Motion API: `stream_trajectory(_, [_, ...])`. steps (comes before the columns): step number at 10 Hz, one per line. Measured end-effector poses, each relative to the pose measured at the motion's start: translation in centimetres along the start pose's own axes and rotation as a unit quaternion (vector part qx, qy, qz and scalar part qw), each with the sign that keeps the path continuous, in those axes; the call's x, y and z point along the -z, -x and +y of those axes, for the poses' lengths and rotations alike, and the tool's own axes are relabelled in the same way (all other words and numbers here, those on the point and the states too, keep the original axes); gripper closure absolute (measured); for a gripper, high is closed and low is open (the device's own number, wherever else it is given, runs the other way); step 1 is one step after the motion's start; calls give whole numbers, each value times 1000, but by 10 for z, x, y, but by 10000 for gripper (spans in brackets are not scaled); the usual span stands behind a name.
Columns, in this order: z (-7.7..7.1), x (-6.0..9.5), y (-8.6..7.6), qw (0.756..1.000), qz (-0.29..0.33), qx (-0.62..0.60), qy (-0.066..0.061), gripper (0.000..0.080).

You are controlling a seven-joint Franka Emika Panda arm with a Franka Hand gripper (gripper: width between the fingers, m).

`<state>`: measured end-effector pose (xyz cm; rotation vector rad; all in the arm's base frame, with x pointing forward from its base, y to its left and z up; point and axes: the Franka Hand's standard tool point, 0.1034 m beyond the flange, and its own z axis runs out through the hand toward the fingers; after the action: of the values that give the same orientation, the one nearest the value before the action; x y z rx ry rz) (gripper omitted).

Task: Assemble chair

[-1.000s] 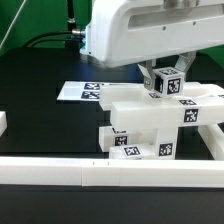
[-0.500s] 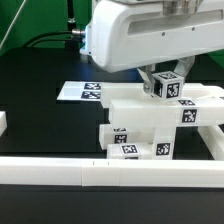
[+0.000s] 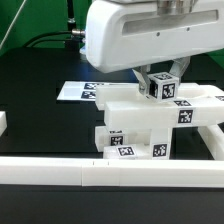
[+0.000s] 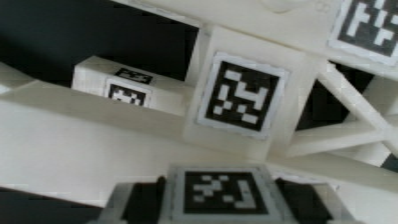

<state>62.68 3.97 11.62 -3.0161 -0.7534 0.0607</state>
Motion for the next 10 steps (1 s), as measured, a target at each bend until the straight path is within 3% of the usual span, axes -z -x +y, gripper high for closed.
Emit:
stream_trajectory(7, [0, 0, 0, 1000, 1, -18, -1, 517])
stream_trajectory(10, [2, 0, -1, 987, 8, -161, 0, 517])
